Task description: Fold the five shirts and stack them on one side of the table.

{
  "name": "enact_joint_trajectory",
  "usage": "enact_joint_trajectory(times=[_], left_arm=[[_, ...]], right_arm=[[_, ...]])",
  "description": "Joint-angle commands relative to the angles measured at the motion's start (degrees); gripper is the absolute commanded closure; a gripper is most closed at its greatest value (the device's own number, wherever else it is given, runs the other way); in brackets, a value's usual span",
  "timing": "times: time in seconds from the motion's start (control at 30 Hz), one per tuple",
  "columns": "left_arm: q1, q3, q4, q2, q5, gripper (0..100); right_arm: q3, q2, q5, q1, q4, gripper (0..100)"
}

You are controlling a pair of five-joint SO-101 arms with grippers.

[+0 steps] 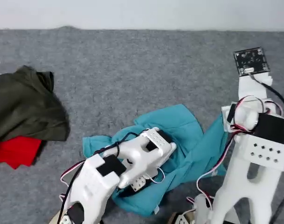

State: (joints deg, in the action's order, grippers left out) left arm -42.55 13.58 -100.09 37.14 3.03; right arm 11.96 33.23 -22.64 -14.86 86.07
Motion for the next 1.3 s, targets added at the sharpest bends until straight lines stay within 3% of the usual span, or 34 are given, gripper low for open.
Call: enact_joint_trajectory(times=[0.0, 0.13, 0.37, 0.73, 0.97, 1.27], left_arm=[[3.96, -1.63, -0.62, -2.37, -0.35, 99], [9.67, -1.89, -0.62, -11.25, -0.35, 99], [20.22, -4.26, -0.62, -39.91, -0.62, 99], [24.88, -4.79, -0.53, -73.32, -0.70, 99], [25.05, -13.23, -0.53, -82.73, -0.62, 99], [25.14, -36.62, -0.53, -81.49, -0.35, 99]], right_arm=[[-0.35, 0.40, 0.26, -0.40, -0.66, 99.0], [-0.53, 0.48, 0.18, -0.40, -0.57, 99.0], [-0.62, 1.10, -2.55, -0.40, 0.40, 99.0], [-1.05, 15.69, -6.24, -0.31, 8.13, 99.0], [-12.13, 27.38, -6.15, -0.31, 16.75, 99.0], [-35.52, 21.49, -5.98, -1.10, 16.75, 99.0]])
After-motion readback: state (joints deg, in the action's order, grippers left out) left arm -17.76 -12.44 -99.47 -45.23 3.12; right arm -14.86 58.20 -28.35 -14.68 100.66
